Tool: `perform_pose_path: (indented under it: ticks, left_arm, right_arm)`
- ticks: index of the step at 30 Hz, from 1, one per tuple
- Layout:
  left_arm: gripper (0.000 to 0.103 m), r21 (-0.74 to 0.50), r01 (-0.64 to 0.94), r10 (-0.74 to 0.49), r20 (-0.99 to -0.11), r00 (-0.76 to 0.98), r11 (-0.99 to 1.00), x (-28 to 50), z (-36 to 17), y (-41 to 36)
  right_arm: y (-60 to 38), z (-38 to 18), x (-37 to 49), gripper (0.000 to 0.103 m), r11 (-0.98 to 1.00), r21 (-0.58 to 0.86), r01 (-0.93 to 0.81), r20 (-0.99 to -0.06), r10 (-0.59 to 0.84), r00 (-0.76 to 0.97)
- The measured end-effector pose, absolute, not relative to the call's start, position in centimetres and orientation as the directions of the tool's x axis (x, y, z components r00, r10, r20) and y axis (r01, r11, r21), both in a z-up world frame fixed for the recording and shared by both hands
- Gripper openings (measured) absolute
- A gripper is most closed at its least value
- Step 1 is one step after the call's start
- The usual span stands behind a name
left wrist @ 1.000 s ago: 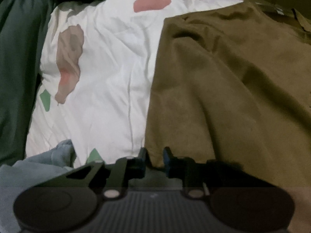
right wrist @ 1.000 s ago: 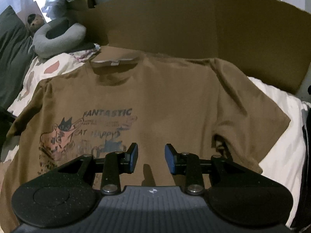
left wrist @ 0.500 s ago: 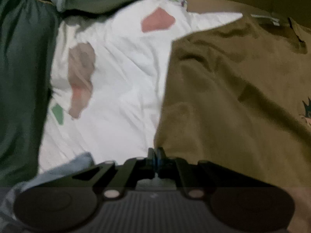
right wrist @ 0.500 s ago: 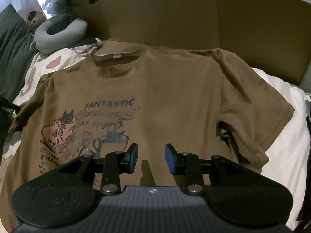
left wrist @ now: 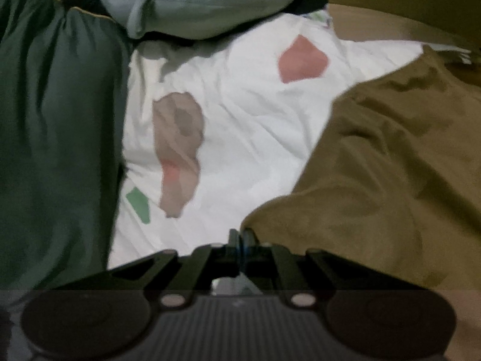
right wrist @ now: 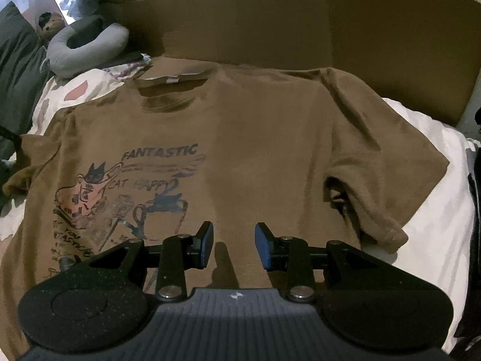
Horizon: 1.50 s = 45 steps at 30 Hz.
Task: Fold clothes
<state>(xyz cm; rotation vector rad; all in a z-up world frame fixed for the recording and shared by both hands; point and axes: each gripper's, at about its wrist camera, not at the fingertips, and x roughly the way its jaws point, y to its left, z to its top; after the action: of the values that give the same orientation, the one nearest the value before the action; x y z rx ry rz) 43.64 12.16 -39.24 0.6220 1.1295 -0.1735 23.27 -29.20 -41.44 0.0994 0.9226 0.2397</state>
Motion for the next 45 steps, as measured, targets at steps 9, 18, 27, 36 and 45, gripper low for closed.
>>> perform_pose_path:
  ticks: [9,18,27,36,45]
  left_arm:
    - [0.002,0.427,0.443,0.229,-0.872,0.433,0.788,45.2,-40.7,12.3]
    - [0.003,0.46,0.446,0.294,-0.871,0.393,0.768,45.6,-43.0,13.3]
    - [0.007,0.437,0.407,0.266,-0.872,0.412,0.802,45.4,-40.6,13.2]
    - [0.007,0.297,0.447,0.062,-0.882,0.468,0.844,46.0,-38.0,7.0]
    - [0.012,0.275,0.475,0.004,-0.868,0.497,0.836,47.3,-39.4,1.0]
  right_arm:
    - [-29.3,-41.9,23.1,0.038,0.97,0.171,-0.175,-0.791,0.241,0.562]
    - [-29.1,-42.6,23.1,0.038,0.974,0.144,-0.175,-0.813,0.217,0.54]
    - [-29.1,-42.6,23.0,0.038,0.974,0.14,-0.178,-0.814,0.216,0.539]
    - [-28.9,-42.1,23.3,0.038,0.975,0.133,-0.18,-0.796,0.213,0.567]
    - [-31.6,-41.3,25.4,0.038,0.988,0.101,-0.114,-0.772,0.151,0.618]
